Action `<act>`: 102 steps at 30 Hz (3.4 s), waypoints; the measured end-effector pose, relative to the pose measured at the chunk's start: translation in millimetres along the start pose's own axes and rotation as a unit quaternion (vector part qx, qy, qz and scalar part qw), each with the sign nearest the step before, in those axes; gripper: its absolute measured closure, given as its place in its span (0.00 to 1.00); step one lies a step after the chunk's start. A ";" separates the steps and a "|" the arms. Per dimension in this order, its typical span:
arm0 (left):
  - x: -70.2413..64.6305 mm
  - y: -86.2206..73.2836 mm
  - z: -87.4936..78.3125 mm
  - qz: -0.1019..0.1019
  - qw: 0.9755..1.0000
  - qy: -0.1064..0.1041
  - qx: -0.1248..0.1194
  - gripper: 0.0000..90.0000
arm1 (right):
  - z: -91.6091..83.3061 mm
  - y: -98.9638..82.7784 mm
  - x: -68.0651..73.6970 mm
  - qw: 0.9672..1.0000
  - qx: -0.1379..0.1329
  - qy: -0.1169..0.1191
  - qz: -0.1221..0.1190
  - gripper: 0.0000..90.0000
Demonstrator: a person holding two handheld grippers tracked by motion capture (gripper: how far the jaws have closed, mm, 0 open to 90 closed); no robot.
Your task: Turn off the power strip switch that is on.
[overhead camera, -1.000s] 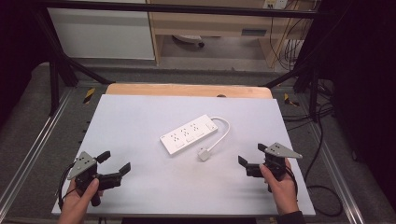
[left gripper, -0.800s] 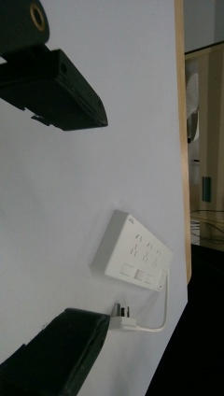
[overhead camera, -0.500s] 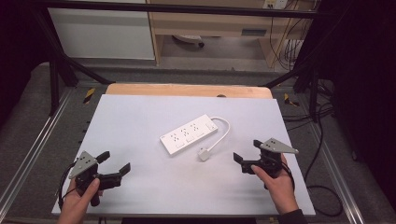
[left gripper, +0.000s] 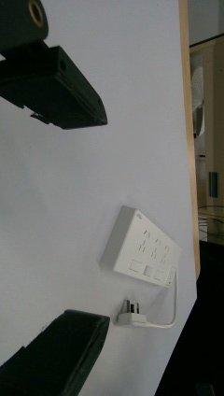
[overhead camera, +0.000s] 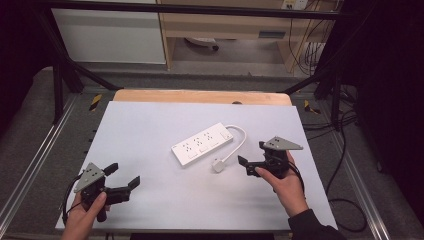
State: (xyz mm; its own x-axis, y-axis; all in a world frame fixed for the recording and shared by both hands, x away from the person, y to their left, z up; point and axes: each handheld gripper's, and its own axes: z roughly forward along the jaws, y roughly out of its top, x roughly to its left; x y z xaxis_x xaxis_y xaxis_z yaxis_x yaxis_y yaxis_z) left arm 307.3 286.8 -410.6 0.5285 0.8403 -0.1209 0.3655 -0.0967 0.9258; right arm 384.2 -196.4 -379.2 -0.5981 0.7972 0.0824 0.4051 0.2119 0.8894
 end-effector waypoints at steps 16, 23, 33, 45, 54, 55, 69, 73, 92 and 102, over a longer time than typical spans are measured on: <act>1.4 -0.4 -1.0 -0.005 1.000 0.002 0.000 0.05 | 16.4 29.9 -4.2 1.000 -0.020 -0.008 -0.008 0.14; 2.0 -0.4 -0.9 -0.004 1.000 0.002 0.001 0.05 | 24.1 36.7 -7.2 1.000 -0.028 -0.012 -0.004 0.24; 2.5 -0.6 -0.3 -0.005 1.000 0.003 0.003 0.05 | 36.1 43.9 -5.8 0.999 -0.047 -0.012 -0.014 0.60; 3.0 -0.7 -1.3 -0.008 1.000 0.005 0.000 0.05 | 45.8 48.7 -5.9 0.997 -0.067 -0.012 -0.029 0.92; 4.4 -1.5 0.4 -0.007 1.000 0.011 0.007 0.06 | 59.1 48.3 -6.2 0.998 -0.066 -0.002 -0.019 1.00; 3.4 -1.4 -0.2 -0.006 1.000 0.009 0.005 0.05 | 59.8 48.4 -6.0 0.998 -0.065 -0.002 -0.020 1.00; 3.6 -0.8 -1.3 -0.001 1.000 0.008 0.002 0.05 | 80.1 44.6 -6.0 0.999 -0.052 0.001 -0.005 1.00; 3.5 -0.9 -1.2 -0.002 1.000 0.008 0.002 0.05 | 83.6 43.8 -6.0 0.999 -0.049 0.002 -0.002 1.00; 3.9 -1.2 -1.4 0.003 1.000 0.010 0.003 0.05 | 104.9 37.5 4.1 0.999 -0.029 0.016 0.003 1.00; 3.4 -0.9 -1.5 0.006 1.000 0.011 0.004 0.05 | 112.7 34.8 11.0 0.999 -0.022 0.024 0.001 1.00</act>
State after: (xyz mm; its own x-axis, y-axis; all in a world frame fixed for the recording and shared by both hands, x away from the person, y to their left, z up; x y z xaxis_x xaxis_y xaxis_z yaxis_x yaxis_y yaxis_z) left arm 307.7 290.6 -411.4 0.5169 0.8500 -0.1013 0.3649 -0.1118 0.9243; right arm 469.7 -116.6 -398.0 -0.6300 0.7694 0.1049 0.3761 0.1841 0.9081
